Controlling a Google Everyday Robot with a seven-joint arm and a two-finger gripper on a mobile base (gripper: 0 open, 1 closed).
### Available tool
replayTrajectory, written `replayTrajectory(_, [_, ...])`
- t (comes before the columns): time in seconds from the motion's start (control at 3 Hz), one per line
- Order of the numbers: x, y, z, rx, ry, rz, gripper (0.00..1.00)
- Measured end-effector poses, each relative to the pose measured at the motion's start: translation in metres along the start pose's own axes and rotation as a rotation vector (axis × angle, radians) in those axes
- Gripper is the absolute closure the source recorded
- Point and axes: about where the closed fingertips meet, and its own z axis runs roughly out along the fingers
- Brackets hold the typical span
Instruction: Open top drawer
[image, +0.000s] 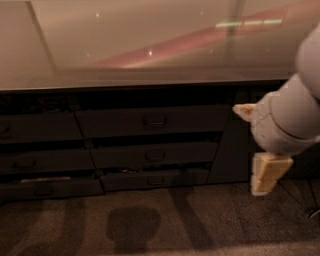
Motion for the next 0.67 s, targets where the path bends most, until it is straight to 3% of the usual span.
replayTrajectory(0.67, [0.021, -0.016, 0.055, -0.123, -0.069, 0.070, 0.00])
